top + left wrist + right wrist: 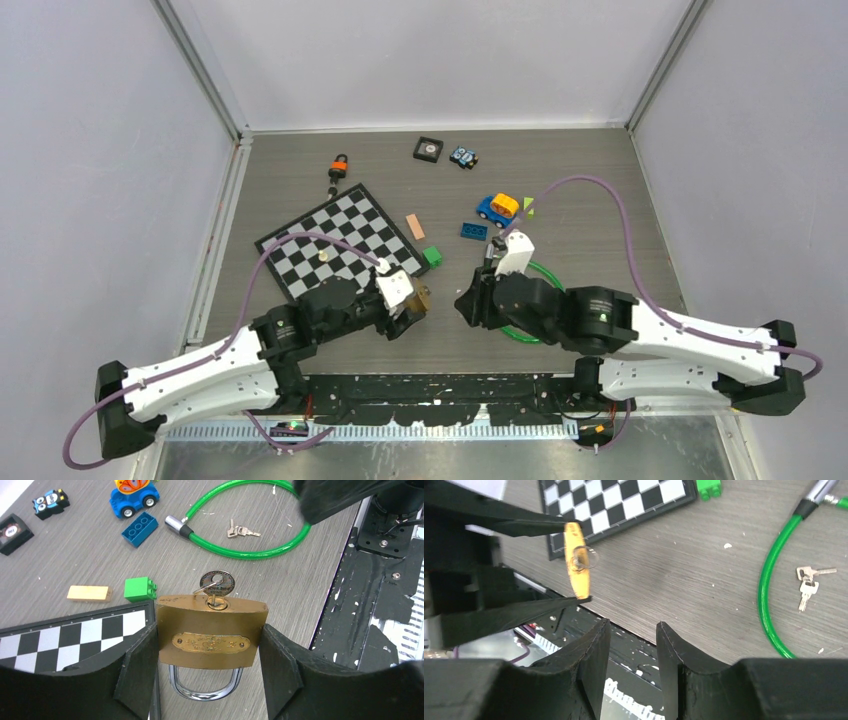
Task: Lock with the key
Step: Remove the key from the lock.
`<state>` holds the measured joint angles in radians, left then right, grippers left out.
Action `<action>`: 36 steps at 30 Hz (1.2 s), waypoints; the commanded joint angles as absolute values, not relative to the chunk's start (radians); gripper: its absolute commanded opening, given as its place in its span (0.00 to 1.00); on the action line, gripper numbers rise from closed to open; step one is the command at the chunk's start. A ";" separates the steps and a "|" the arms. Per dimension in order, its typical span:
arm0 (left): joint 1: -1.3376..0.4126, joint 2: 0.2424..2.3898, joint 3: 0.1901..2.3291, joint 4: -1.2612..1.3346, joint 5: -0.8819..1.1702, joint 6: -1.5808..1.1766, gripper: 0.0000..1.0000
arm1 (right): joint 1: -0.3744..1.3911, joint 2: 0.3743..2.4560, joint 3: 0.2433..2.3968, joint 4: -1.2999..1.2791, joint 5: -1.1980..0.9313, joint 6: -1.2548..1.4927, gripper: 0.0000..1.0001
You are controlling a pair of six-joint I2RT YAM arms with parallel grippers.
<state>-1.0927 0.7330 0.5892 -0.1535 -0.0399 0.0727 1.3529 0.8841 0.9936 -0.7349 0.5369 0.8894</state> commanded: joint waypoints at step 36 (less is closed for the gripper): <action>-1.094 0.789 0.636 -0.008 0.239 0.203 0.00 | 1.172 0.939 0.832 -0.354 0.079 0.712 0.28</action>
<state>-1.0927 0.8059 0.5751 -0.1387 0.2016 0.2146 1.1759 0.9478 0.8364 -0.4137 0.0654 0.7288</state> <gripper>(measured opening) 0.655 0.288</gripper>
